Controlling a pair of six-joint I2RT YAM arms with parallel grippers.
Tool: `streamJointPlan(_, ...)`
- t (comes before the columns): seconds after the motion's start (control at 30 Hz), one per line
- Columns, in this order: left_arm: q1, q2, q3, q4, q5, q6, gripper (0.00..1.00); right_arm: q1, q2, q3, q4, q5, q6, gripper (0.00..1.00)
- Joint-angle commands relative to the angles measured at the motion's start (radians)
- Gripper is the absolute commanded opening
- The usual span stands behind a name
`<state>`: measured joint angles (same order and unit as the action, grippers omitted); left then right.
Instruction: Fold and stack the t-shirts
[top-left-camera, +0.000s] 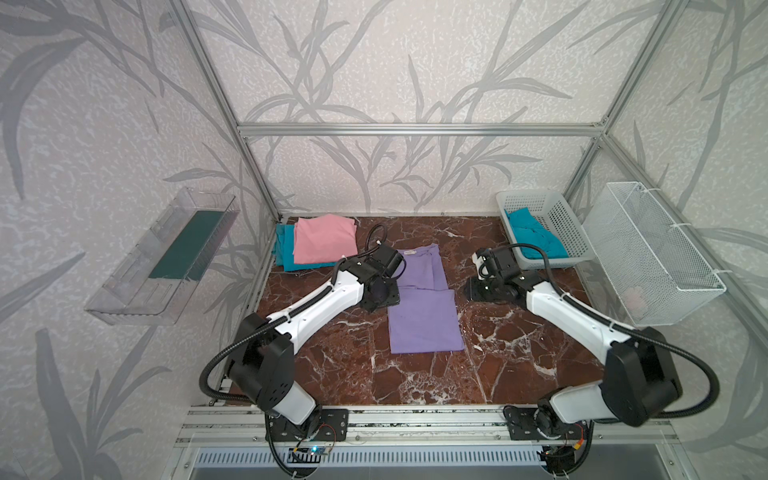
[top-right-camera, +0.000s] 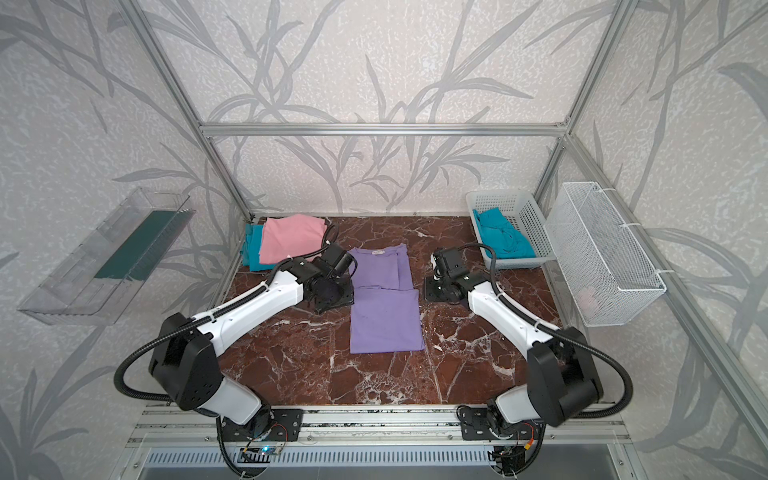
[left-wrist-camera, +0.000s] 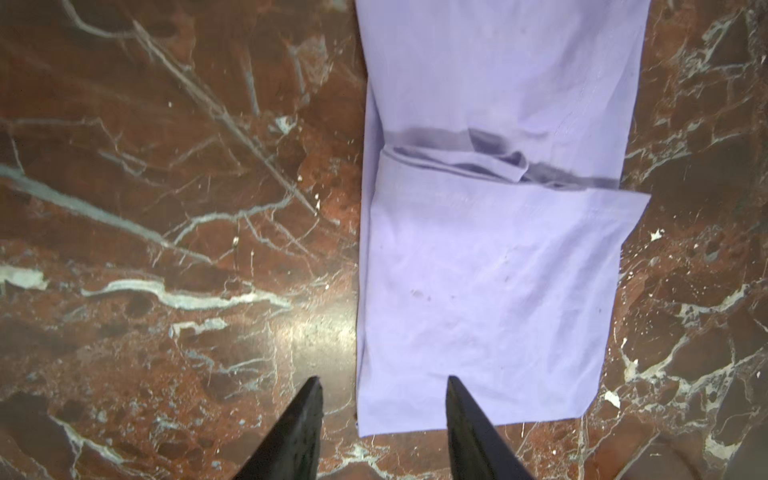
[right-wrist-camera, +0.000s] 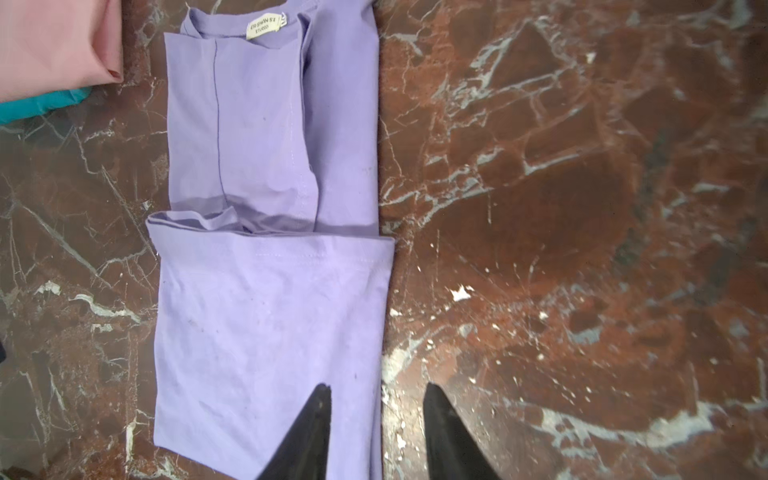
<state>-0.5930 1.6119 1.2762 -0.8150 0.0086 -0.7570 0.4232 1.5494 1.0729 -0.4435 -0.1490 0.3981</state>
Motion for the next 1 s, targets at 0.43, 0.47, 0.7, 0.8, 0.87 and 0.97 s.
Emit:
streamJointPlan(0.43, 0.048, 0.292, 0.2, 0.001, 0.047, 0.058, 0.51, -0.009, 0.434, 0.308, -0.085, -0.144, -0.086, 0.41)
streamJointPlan(0.47, 0.05, 0.302, 0.203, 0.005, 0.051, 0.056, 0.51, -0.009, 0.445, 0.314, -0.085, -0.143, -0.085, 0.41)
streamJointPlan(0.7, 0.067, 0.35, 0.239, 0.004, 0.074, 0.062, 0.51, 0.003, 0.495, 0.358, -0.089, -0.172, -0.088, 0.38)
streamJointPlan(0.8, 0.071, 0.355, 0.244, 0.004, 0.079, 0.065, 0.51, 0.015, 0.497, 0.375, -0.107, -0.164, -0.111, 0.45)
streamJointPlan(0.87, 0.074, 0.358, 0.243, 0.004, 0.082, 0.065, 0.51, 0.027, 0.495, 0.377, -0.113, -0.148, -0.126, 0.45)
streamJointPlan(0.97, 0.078, 0.36, 0.238, 0.007, 0.09, 0.065, 0.51, 0.048, 0.504, 0.38, -0.122, -0.107, -0.147, 0.28)
